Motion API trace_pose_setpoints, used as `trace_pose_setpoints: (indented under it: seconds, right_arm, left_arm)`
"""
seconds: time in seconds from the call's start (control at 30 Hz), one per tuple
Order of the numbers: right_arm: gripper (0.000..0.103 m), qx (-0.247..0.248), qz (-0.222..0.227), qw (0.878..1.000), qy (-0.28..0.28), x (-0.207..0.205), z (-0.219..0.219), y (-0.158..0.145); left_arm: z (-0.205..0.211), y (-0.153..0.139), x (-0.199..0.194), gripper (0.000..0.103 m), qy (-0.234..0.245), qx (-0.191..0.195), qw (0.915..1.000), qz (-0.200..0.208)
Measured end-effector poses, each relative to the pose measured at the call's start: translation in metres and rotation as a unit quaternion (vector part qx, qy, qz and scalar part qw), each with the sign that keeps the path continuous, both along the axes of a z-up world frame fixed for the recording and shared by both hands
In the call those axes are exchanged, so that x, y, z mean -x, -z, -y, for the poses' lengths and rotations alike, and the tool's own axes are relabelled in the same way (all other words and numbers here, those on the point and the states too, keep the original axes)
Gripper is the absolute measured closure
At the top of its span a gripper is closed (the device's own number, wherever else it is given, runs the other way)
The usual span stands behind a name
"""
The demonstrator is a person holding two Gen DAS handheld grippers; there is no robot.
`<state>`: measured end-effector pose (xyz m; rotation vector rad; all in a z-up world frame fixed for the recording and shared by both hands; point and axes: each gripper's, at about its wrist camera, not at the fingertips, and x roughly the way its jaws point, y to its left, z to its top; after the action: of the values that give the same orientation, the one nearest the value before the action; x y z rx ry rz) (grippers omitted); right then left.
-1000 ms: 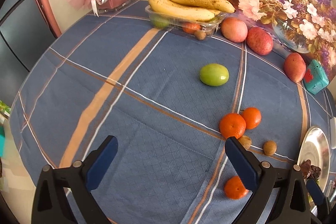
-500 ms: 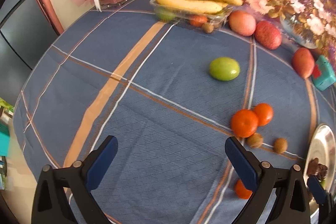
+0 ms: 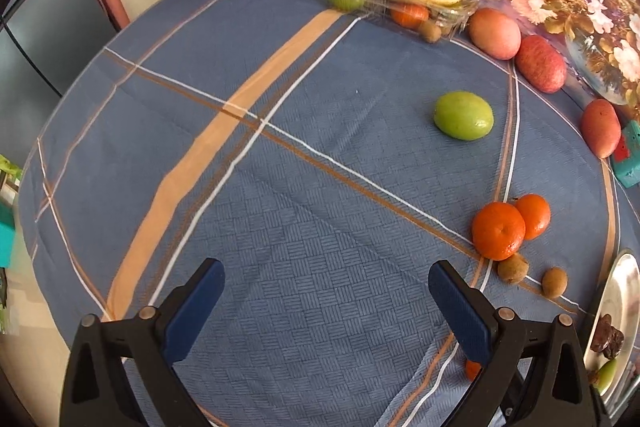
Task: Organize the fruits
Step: 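Lower the right tool onto a mandarin orange and close on it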
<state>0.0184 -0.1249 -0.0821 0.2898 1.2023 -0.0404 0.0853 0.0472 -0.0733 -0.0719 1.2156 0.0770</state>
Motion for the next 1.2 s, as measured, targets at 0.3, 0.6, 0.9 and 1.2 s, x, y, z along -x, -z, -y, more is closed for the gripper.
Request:
trace_pose_setpoints:
  seconds: [0.3,0.6,0.9,1.2]
  right_arm:
    - [0.051,0.012,-0.009,0.999,-0.037,-0.008,-0.023,0.010]
    - [0.065,0.004,-0.011,0.999,-0.039,-0.013,-0.028,0.013]
    - [0.065,-0.026,0.001,0.999,-0.020,-0.009,-0.013,0.005]
    - [0.065,-0.017,0.056,0.997,0.042,0.005,0.024,-0.027]
  left_arm:
    - [-0.003,0.011,-0.004,0.000,-0.012,0.001,0.9998,-0.015]
    - [-0.002,0.011,-0.006,0.000,-0.010,0.001,0.9998,-0.014]
    - [-0.004,0.009,-0.004,0.000,-0.017,0.019,0.9997,-0.006]
    - [0.012,0.000,-0.003,0.000,0.018,0.053,0.9979,0.031]
